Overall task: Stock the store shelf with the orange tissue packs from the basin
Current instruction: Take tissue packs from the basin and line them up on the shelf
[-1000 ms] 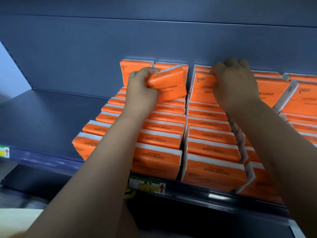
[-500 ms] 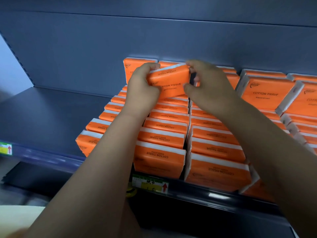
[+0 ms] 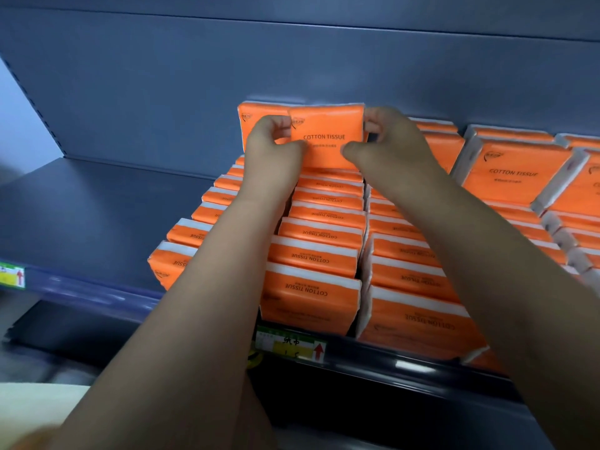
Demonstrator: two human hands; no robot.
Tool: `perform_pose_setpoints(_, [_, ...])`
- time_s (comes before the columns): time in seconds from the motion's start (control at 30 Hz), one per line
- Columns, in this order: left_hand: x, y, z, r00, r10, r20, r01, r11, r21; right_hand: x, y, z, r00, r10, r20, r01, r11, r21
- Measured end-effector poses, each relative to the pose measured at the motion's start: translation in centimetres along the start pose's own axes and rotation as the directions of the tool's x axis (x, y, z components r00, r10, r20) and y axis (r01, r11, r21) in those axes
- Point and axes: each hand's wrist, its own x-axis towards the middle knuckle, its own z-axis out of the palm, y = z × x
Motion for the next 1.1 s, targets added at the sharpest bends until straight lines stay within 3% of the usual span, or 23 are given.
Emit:
perform_pose_setpoints(0.4, [0.1, 0.0, -0.2, 0.961, -0.218, 0.167, 0.233, 0.970, -0.074, 0.1, 0.8, 1.8, 0.991, 0.114, 0.064, -0.113, 0.993, -0.015])
perform_pose_setpoints(0.53, [0.0, 0.0, -0.3, 0.942, -0.254, 0.221, 0.272, 0.961, -0.054, 0.4, 0.7, 2.3, 0.966, 0.257, 0.000, -0.256, 0.963, 0.090])
perform_pose_setpoints(1.1, [0.1, -0.5, -0.6, 0.945, -0.225, 0.239, 0.205, 0.973, 0.106, -0.9, -0.4, 1.5, 0.953, 0.287, 0.098, -0.294, 0.953, 0.075])
